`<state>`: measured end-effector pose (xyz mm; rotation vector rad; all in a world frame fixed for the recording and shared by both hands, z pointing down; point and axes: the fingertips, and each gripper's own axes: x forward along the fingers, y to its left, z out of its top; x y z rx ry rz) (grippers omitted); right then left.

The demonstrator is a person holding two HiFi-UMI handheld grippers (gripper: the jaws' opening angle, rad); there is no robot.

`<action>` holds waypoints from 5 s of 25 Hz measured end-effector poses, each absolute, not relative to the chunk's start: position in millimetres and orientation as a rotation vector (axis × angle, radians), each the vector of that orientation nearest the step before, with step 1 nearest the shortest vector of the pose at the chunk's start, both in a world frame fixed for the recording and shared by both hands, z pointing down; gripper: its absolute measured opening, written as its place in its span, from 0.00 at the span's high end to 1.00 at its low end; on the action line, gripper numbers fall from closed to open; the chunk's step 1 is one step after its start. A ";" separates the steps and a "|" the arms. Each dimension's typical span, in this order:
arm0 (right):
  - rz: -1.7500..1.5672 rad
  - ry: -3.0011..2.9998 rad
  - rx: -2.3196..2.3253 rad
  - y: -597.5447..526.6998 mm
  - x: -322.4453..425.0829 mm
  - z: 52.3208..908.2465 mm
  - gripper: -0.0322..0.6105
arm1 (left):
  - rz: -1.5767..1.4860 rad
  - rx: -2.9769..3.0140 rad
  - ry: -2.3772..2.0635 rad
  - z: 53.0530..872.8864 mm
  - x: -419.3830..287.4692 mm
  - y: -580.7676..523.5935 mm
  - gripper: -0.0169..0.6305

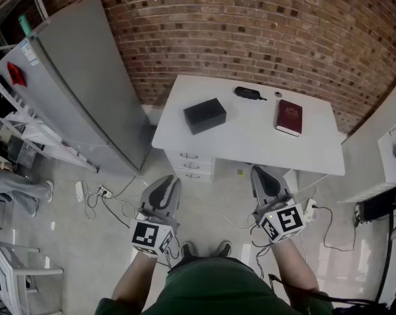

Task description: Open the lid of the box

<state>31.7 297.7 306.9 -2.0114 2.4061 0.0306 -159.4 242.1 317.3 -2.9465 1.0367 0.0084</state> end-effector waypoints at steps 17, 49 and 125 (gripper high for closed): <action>-0.018 2.466 -1.955 299.4 89.8 332.3 0.95 | -0.045 -2.896 1.250 336.4 -132.7 248.4 0.88; -0.162 2.656 -2.190 22.2 169.4 445.5 0.95 | -0.320 -2.989 1.251 485.6 -80.6 -42.5 0.82; -0.650 3.337 -1.469 -139.9 166.7 620.3 0.48 | -0.804 -3.069 1.446 622.7 0.7 -136.2 0.65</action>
